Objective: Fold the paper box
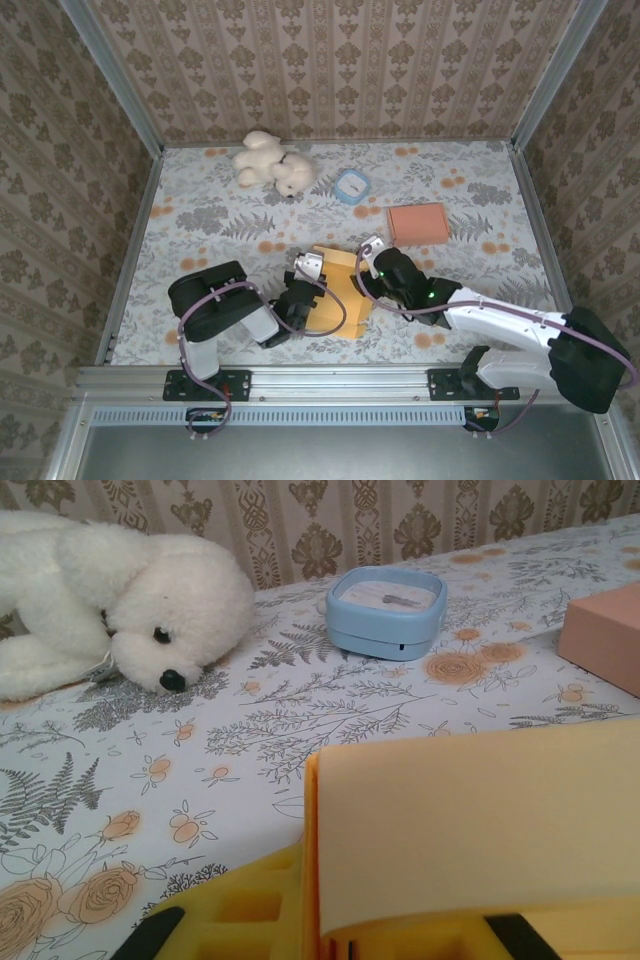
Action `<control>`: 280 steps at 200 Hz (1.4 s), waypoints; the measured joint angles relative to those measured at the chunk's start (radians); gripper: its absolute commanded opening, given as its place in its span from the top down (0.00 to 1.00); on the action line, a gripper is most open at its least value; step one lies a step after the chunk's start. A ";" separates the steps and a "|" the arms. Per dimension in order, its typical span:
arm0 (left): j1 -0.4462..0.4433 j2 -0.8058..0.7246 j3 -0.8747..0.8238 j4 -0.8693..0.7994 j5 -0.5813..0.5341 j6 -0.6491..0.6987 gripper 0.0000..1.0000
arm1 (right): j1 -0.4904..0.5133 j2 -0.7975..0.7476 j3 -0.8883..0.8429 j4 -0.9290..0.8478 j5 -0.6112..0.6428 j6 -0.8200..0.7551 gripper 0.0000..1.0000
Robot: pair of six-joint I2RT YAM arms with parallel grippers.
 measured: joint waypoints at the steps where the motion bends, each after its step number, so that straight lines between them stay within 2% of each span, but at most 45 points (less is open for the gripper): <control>1: 0.000 0.000 0.000 0.000 0.000 0.000 0.90 | 0.000 -0.002 0.000 -0.002 0.000 0.000 0.46; 51: -0.026 -0.027 -0.037 0.004 -0.024 -0.023 0.92 | 0.002 -0.170 0.041 -0.191 0.050 0.138 0.47; 89: -0.057 -0.042 -0.060 0.000 -0.083 -0.055 0.92 | 0.009 -0.248 0.046 -0.230 0.059 0.301 0.46; 165: -0.109 -0.042 -0.059 -0.010 -0.151 -0.079 0.92 | 0.019 -0.151 -0.048 -0.089 0.008 0.518 0.44; 219: -0.119 -0.042 -0.059 -0.011 -0.163 -0.083 0.92 | 0.019 -0.089 -0.075 -0.001 -0.001 0.571 0.43; 280: -0.130 -0.043 -0.059 -0.012 -0.180 -0.096 0.92 | 0.017 0.008 -0.080 0.142 -0.125 0.592 0.44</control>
